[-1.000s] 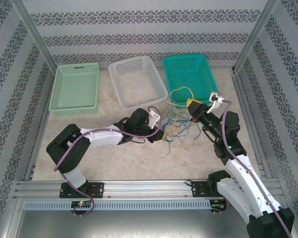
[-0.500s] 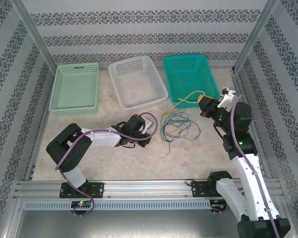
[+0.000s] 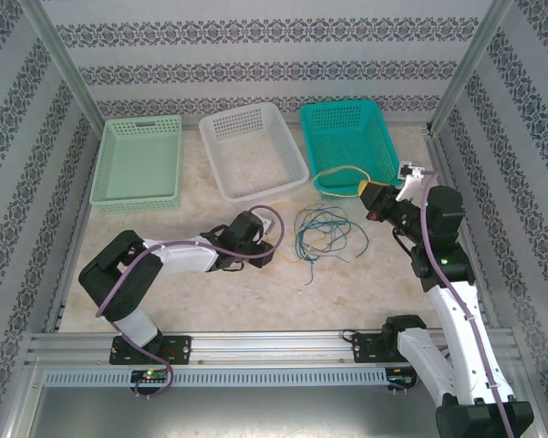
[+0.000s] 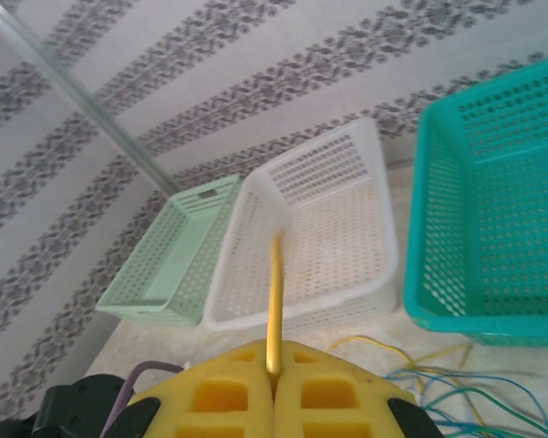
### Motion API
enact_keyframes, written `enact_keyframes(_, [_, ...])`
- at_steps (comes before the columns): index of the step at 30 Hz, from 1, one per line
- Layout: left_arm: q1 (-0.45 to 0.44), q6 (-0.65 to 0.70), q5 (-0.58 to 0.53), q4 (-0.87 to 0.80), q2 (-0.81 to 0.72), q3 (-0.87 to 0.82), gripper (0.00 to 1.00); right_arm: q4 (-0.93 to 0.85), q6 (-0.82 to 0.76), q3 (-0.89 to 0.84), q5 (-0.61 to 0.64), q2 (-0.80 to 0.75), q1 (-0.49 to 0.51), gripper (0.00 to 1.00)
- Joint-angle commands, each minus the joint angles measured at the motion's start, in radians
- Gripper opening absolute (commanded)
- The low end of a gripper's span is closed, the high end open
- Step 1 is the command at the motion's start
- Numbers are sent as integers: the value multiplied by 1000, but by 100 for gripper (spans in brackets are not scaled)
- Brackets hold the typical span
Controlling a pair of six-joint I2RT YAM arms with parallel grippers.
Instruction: Untangle the cables
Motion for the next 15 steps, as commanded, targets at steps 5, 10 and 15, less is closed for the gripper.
enact_keyframes(5, [11, 30, 0, 39, -259, -71, 100, 59, -72, 78, -119, 75, 62, 0])
enact_keyframes(10, [13, 100, -96, -5, -450, -88, 100, 46, -28, 159, -172, 191, 74, 0])
enact_keyframes(15, [26, 220, -114, 2, -404, 52, 100, 109, 55, 151, -217, 258, 83, 0])
